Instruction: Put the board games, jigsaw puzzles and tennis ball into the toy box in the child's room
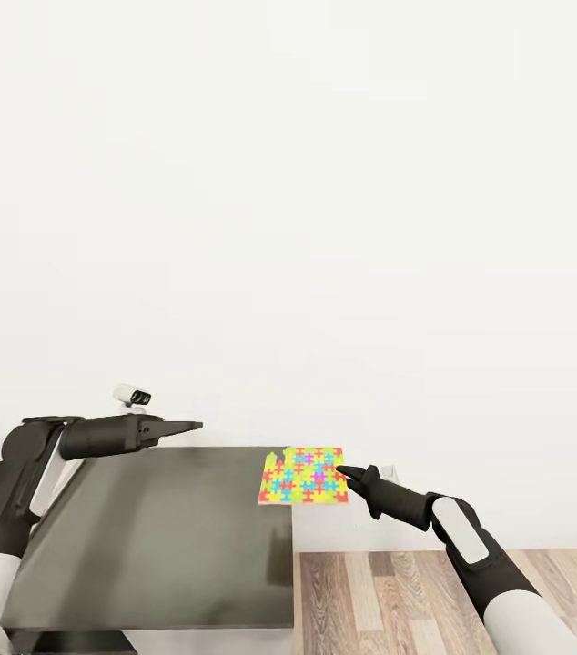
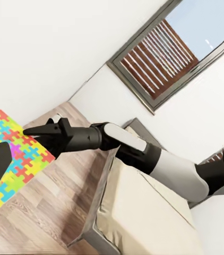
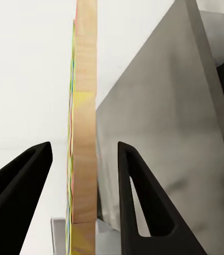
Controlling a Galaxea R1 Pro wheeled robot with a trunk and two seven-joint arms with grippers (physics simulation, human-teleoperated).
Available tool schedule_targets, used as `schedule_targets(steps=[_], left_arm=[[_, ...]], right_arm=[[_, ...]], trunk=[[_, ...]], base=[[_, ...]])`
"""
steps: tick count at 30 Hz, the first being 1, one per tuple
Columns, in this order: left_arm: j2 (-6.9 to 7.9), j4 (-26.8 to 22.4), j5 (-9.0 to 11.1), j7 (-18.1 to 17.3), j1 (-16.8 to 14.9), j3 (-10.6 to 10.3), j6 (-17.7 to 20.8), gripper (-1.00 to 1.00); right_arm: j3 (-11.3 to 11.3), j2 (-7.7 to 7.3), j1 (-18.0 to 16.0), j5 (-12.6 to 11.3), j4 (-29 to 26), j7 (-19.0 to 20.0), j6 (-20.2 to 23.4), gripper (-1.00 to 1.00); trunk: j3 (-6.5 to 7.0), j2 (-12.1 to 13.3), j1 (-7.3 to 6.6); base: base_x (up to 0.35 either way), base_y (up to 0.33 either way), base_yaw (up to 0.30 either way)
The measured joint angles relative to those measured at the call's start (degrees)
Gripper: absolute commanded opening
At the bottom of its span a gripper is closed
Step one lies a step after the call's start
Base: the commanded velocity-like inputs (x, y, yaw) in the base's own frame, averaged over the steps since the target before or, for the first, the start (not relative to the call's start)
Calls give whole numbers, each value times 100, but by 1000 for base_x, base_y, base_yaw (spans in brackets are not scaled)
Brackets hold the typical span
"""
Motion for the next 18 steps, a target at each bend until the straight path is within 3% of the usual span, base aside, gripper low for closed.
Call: schedule_targets(steps=[5,10,18], left_arm=[[-8,161,-116,51,-9,-1,-3,100],[-25,192,-143,73,-11,-18,-14,100],[-34,198,-159,74,-8,-56,-18,100]], right_arm=[[0,1,0,3,1,1,0,-100],[0,-4,-1,4,1,0,-1,-100],[0,-5,-1,13,11,0,-1,-100]], trunk=[[90,202,-109],[180,402,-219],[324,723,-396]], base=[[-65,0,219],[-149,0,279],[-20,0,290]])
